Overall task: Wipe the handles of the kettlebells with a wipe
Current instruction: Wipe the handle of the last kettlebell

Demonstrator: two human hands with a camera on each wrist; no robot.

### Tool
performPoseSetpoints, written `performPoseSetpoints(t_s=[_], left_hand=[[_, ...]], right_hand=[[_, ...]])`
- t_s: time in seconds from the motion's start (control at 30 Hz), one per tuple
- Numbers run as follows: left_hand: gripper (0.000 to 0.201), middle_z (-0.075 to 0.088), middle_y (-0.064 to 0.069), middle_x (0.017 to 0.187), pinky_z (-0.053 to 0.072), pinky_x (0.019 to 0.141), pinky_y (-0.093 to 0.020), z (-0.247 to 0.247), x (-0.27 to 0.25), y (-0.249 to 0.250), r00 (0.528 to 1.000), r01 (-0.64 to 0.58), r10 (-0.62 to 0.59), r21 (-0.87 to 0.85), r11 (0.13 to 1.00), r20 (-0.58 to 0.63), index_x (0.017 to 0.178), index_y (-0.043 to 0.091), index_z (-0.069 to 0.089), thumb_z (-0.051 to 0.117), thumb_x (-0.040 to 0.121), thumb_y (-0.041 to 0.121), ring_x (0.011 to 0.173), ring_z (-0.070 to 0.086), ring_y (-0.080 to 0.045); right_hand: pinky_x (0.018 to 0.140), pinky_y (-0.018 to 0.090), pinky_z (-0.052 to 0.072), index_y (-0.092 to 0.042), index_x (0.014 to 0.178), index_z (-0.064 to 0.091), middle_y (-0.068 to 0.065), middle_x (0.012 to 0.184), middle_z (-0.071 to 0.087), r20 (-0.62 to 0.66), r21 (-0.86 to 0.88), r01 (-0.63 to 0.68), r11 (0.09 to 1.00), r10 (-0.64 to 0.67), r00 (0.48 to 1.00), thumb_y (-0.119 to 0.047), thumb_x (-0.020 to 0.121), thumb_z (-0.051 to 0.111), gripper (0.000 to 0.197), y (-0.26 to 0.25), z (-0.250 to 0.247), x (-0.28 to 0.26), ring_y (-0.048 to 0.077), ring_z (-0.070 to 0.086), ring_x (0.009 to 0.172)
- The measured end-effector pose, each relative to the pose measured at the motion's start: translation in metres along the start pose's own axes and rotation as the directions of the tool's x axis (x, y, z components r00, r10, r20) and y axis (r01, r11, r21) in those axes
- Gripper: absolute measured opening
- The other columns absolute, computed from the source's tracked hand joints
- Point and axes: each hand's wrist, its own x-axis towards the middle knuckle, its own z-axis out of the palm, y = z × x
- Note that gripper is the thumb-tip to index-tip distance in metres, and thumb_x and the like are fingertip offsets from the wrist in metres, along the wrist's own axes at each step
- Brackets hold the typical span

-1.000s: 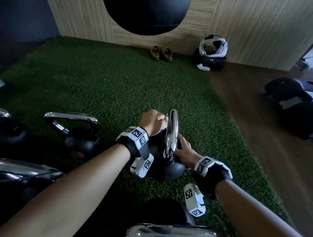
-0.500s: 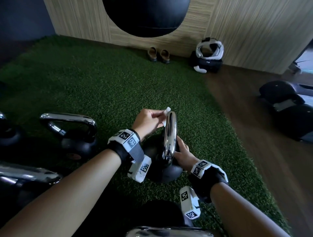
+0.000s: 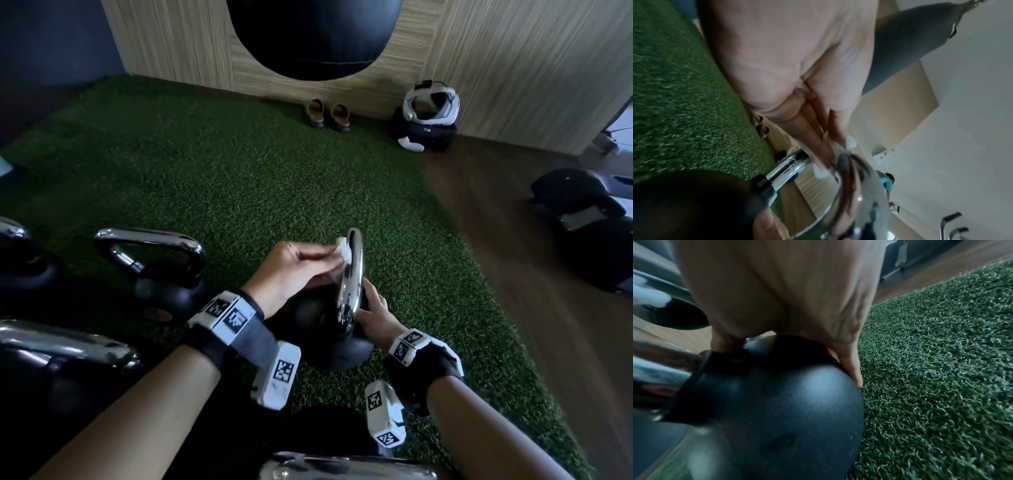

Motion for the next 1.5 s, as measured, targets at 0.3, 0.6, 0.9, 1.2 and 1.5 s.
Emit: performPoseSetpoints(t_s=[0.3, 0.6, 0.9, 1.2, 1.5], left_hand=[[0.033, 0.08, -0.009, 0.103, 0.062, 0.086, -0.029, -0.02, -0.026, -0.018, 0.987, -0.117, 0.092, 0.206, 0.971, 0.128, 0.111, 0.0, 0.076, 0.082, 0.079, 0.005, 0.096, 0.078, -0.021], [0.024, 0.08, 0.01, 0.099, 0.057, 0.09, -0.022, -0.025, -0.046, -0.034, 0.97, -0.233, 0.161, 0.524, 0.819, 0.18, 0.102, 0.013, 0.083, 0.088, 0.078, 0.014, 0.096, 0.077, -0.007], [0.02, 0.078, 0.021, 0.092, 0.061, 0.077, -0.029, -0.014, -0.057, -0.049, 0.966, -0.254, 0.205, 0.72, 0.646, 0.157, 0.101, 0.029, 0.083, 0.084, 0.084, 0.017, 0.082, 0.075, 0.002], [0.046, 0.081, -0.003, 0.092, 0.063, 0.086, -0.046, -0.023, -0.049, -0.014, 0.985, -0.073, 0.131, 0.425, 0.902, -0.111, 0.098, 0.022, 0.079, 0.09, 0.066, 0.052, 0.089, 0.079, -0.022], [0.028, 0.077, -0.004, 0.087, 0.06, 0.072, -0.02, 0.01, -0.047, 0.044, 0.996, -0.081, 0.081, -0.006, 0.997, -0.025, 0.097, 0.004, 0.075, 0.074, 0.076, 0.023, 0.078, 0.072, -0.008]], right_hand=[[0.103, 0.031, 0.033, -0.031, 0.158, 0.03, 0.014, 0.155, 0.029, 0.004, -0.002, 0.013, 1.0, -0.013, 1.0, -0.036, 0.089, 0.074, 0.082, 0.004, -0.001, 0.003, 0.017, 0.035, 0.119], [0.104, 0.033, 0.034, -0.034, 0.157, 0.029, 0.013, 0.156, 0.027, -0.004, 0.027, 0.021, 0.999, -0.021, 1.0, -0.047, 0.077, 0.072, 0.092, 0.005, 0.0, 0.003, 0.017, 0.033, 0.12], [0.102, 0.034, 0.038, -0.034, 0.158, 0.028, 0.015, 0.156, 0.025, 0.002, 0.018, -0.018, 1.0, 0.018, 1.0, -0.03, 0.094, 0.07, 0.076, 0.01, 0.0, 0.006, 0.033, 0.038, 0.138], [0.065, 0.016, 0.053, -0.026, 0.122, 0.069, -0.006, 0.109, 0.075, -0.038, -0.252, 0.154, 0.956, -0.169, 0.985, -0.043, 0.093, 0.068, 0.033, -0.037, -0.044, -0.023, 0.001, 0.067, 0.082], [0.085, 0.043, 0.061, -0.031, 0.117, 0.078, -0.009, 0.099, 0.075, -0.078, -0.042, 0.638, 0.769, -0.639, 0.765, -0.042, 0.069, 0.088, 0.05, -0.108, -0.06, -0.091, 0.016, 0.074, 0.087]])
